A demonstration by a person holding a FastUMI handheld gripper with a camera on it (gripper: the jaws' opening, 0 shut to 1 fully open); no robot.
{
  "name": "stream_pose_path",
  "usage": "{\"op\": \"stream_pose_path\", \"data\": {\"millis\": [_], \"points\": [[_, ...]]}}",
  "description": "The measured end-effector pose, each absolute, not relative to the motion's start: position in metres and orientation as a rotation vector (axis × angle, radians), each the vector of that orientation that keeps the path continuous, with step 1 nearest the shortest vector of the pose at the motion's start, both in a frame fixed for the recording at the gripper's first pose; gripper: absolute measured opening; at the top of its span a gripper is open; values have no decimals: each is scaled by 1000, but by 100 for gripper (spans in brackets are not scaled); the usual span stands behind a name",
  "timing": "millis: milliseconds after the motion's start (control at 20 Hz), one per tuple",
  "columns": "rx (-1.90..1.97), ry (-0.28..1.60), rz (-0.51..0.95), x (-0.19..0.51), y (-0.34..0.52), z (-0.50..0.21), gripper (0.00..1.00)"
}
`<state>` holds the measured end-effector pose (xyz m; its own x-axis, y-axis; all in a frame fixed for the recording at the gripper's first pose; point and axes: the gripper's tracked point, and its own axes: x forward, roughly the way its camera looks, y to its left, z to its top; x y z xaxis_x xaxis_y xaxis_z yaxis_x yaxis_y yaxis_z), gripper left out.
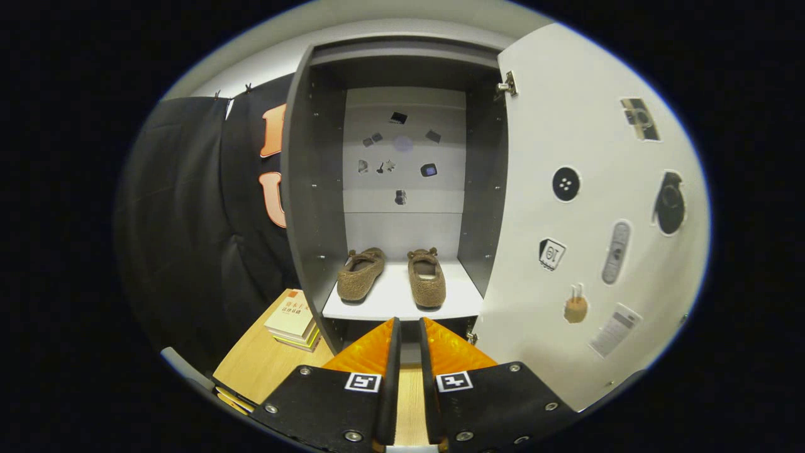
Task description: Open the shoe cabinet door, grab the shoes and put them into the shoe cabinet, then close the shoe cabinet door.
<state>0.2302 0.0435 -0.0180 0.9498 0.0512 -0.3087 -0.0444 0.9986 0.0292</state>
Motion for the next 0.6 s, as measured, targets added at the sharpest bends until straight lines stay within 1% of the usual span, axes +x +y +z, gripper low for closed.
{"op": "stream_pose_path", "data": {"millis": [150, 200, 450, 600], "points": [[35, 294, 57, 197, 35, -10, 23], [32, 284, 51, 185, 30, -6, 24], [22, 236, 30, 135, 2, 4, 34], [21, 217, -7, 106, -22, 10, 37]]}}
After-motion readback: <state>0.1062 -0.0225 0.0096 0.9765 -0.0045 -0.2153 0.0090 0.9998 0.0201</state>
